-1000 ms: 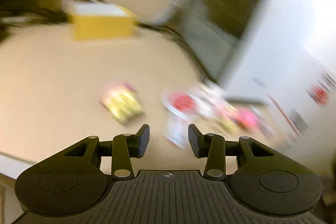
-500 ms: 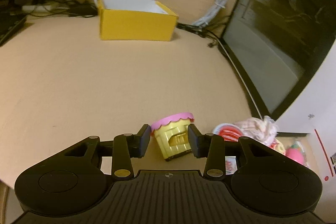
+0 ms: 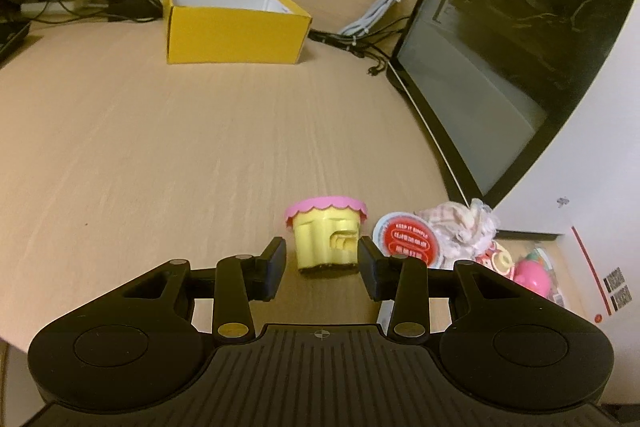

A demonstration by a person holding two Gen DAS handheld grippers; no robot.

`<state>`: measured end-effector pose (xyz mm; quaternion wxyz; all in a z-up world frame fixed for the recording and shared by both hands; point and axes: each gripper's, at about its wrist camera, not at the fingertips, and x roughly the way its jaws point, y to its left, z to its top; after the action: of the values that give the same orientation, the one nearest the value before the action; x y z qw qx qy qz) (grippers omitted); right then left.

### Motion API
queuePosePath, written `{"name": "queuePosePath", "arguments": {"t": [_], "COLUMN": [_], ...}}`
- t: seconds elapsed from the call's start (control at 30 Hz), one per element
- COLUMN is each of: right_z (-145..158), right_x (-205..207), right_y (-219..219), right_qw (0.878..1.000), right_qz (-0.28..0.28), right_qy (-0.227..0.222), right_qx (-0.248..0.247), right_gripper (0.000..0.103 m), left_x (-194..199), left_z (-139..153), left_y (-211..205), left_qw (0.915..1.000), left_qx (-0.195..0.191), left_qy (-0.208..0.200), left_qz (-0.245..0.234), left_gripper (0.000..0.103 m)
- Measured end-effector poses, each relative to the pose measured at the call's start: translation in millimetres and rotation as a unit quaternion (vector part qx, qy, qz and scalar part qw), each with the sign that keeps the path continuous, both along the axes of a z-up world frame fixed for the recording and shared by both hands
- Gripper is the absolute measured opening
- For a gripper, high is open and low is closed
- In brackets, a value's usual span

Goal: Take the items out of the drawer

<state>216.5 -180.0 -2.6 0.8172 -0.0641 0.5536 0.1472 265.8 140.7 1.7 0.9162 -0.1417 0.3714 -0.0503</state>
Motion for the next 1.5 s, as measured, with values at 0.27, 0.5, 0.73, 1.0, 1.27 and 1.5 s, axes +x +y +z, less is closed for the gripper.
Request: {"name": "queuePosePath", "arguments": {"t": [0.27, 0.5, 0.73, 1.0, 1.27, 1.5], "right_z": [1, 1, 8, 20, 10, 10], "right_x": [-2, -3, 0, 3, -3, -9], "right_y": [1, 1, -5, -18, -19, -23], "right_qw": [1.000, 1.000, 1.000, 0.999, 0.999, 0.998], "right_qz": [0.002, 0.003, -0.009, -0.035, -0.040, -0.053], "right_qy": [0.001, 0.007, 0.003, 0.007, 0.027, 0.029], "right_qx": [-0.005, -0.011, -0.008, -0.008, -0.005, -0.005], "right_gripper": [0.067, 0.068, 0.068, 0.069, 0.069, 0.069], "left_x": [-28, -54, -68, -73, -76, -78], "left_z": [2, 0, -17, -82, -113, -129], "left_y": [2, -16, -69, -136, -167, -189], "left_qw": [0.9994, 0.9965, 0.9627, 0.8987, 0.8748, 0.8718], "left_qx": [0.011, 0.027, -0.006, 0.019, 0.037, 0.058], "left_qy": [0.007, 0.008, 0.069, 0.201, 0.264, 0.272], "left_qz": [-0.031, -0.079, -0.262, -0.390, -0.405, -0.403], "left_gripper": [0.043, 0.043, 0.043, 0.043, 0.043, 0.045]}}
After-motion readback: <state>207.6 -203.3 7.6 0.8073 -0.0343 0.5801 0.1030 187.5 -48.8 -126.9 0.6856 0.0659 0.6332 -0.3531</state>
